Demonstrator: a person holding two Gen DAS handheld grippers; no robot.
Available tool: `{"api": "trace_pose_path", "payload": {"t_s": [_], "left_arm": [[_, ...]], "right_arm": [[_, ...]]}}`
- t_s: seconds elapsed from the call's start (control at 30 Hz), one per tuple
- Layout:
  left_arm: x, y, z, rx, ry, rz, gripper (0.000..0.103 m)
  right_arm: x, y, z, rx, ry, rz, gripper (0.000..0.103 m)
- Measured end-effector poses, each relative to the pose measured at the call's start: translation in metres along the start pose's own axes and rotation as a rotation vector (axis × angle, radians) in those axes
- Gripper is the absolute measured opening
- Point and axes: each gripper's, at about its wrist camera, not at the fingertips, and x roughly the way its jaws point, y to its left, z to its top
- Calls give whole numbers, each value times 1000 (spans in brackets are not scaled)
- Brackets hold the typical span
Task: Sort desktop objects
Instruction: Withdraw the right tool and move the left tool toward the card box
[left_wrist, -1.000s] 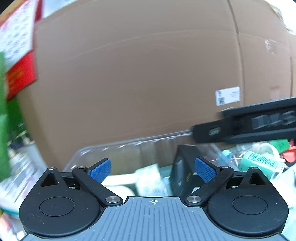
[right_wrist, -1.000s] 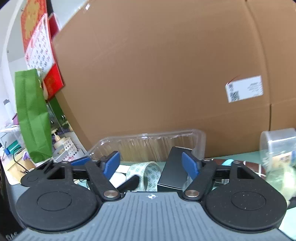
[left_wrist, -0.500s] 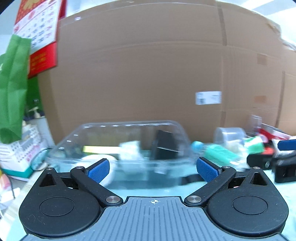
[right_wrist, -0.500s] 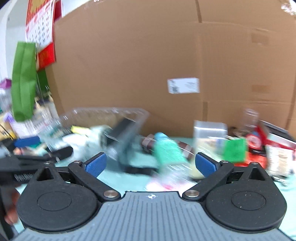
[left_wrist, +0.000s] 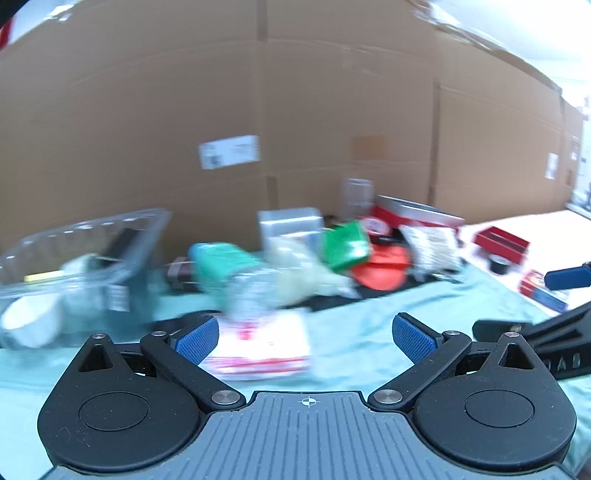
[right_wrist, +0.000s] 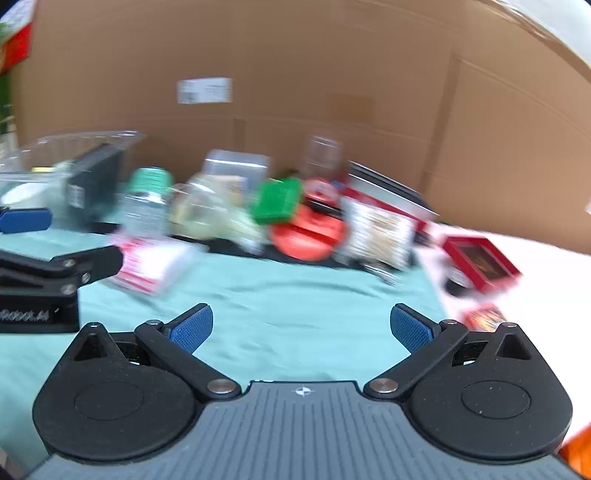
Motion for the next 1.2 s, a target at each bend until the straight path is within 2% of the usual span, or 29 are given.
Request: {"api": "trace_pose_path", "payload": {"t_s": [0.1,0.2,0.37,0.53,0.7,0.9,1.03,1.13,1.2], "left_arm": [[12,-31,6,31,-16,-73,103],[30,-64,21,101,-69,-172,103],[81,-125,46,265,-95,-388,103],[135,-176,57,337,-20,-602,103],[178,-215,54,333,96,-796,103],[206,-247,42,339,200,-904,103],[203,-252,35,353,203,-899,102],[205,-244,31,308,261,-919,101],[203,-232,28,228,298,-983,103]], "right_arm": [[-11,-37,-9,62,-43,-47,101],[-19,-79,-23,200,-75,-55,101],[-15,-130,-44,330,-70,-113,101],[-8,-156,-57,341,-58,-192,101],[-6,-182,-67,372,-28,-231,101],[-6,-204,-77,411,-13,-235,101],[-3,-204,-82,389,2,-211,101],[-6,-202,-84,375,-6,-178,102],[-9,-202,-86,371,-5,-187,102]]}}
